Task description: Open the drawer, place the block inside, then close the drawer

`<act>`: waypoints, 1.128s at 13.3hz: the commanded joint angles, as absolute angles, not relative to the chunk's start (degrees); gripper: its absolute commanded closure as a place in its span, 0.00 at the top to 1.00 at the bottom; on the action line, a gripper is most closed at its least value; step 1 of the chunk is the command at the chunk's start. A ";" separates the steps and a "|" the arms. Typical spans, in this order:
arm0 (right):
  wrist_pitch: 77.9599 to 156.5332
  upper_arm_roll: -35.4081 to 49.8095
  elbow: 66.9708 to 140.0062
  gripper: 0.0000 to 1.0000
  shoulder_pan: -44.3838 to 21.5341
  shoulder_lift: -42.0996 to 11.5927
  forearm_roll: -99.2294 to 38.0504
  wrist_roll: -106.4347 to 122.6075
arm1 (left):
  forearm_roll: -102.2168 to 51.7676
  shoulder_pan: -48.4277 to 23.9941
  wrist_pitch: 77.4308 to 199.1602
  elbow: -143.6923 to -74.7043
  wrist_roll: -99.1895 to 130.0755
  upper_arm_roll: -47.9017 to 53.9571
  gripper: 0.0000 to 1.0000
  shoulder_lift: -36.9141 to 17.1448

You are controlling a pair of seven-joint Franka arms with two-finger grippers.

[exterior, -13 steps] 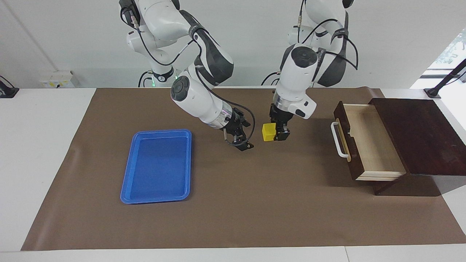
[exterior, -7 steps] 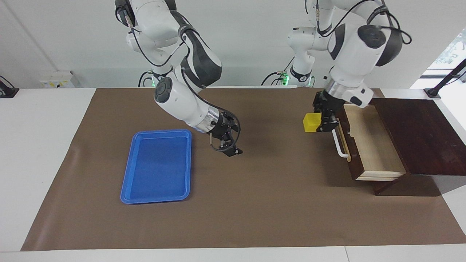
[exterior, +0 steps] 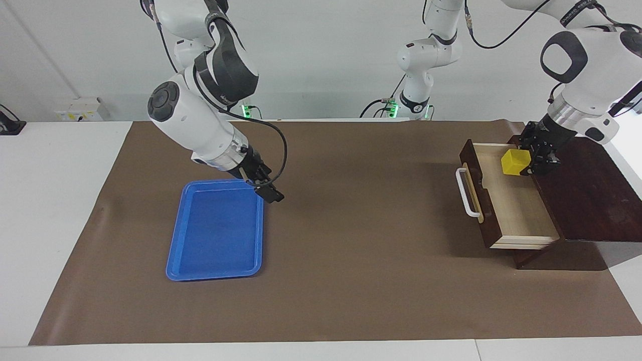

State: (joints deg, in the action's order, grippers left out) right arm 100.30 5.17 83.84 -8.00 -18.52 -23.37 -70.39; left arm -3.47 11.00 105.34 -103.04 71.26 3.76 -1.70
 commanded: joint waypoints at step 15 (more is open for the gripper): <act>90.10 5.71 94.92 1.00 5.80 1.39 -0.36 2.80 | -3.78 12.39 116.11 -113.76 70.75 4.39 1.00 -0.61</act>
State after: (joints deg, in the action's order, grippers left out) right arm 90.66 5.07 91.17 4.47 -3.34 -2.08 -2.14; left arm -3.47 12.44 116.22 -115.56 71.15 4.21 -1.25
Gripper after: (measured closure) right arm 0.000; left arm 0.150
